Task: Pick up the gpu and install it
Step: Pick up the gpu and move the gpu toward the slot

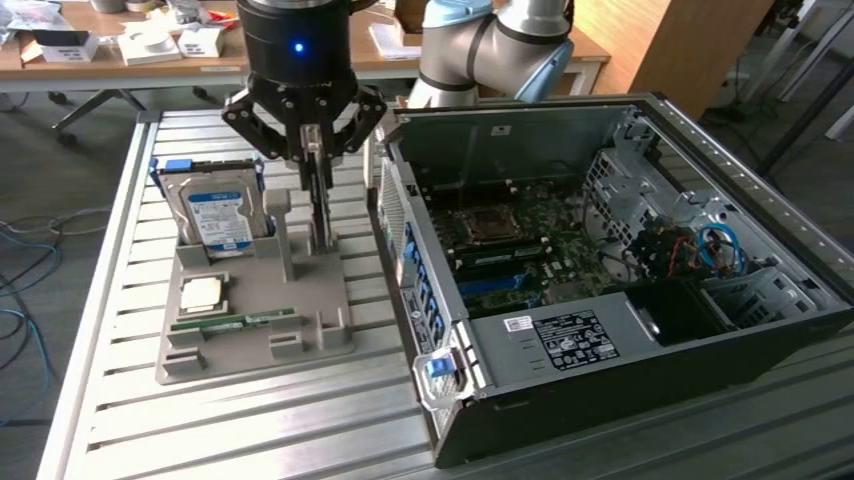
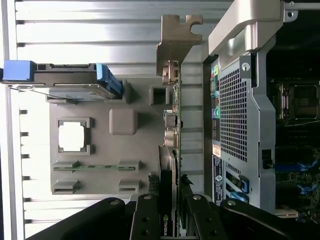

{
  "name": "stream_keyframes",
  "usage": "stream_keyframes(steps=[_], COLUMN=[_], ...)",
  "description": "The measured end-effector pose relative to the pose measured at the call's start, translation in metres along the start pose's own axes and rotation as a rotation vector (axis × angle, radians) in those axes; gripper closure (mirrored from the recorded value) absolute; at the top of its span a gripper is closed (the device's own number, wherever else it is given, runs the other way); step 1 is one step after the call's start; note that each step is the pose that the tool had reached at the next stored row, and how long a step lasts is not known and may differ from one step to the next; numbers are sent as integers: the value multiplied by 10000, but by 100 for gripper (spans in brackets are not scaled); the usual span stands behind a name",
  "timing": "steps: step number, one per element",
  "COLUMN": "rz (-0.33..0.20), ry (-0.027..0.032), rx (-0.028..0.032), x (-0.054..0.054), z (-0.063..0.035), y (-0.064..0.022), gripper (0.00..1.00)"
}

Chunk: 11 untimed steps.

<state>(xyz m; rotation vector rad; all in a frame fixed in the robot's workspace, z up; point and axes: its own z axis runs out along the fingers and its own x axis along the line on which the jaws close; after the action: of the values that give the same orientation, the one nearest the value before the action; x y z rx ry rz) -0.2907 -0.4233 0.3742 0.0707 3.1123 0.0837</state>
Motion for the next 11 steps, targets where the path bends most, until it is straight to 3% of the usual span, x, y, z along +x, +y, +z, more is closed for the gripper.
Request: stream_keyframes(steps=[11], rz=[2], ry=[2], rx=[-36], x=[-9], z=[-326], y=[18], gripper=[74])
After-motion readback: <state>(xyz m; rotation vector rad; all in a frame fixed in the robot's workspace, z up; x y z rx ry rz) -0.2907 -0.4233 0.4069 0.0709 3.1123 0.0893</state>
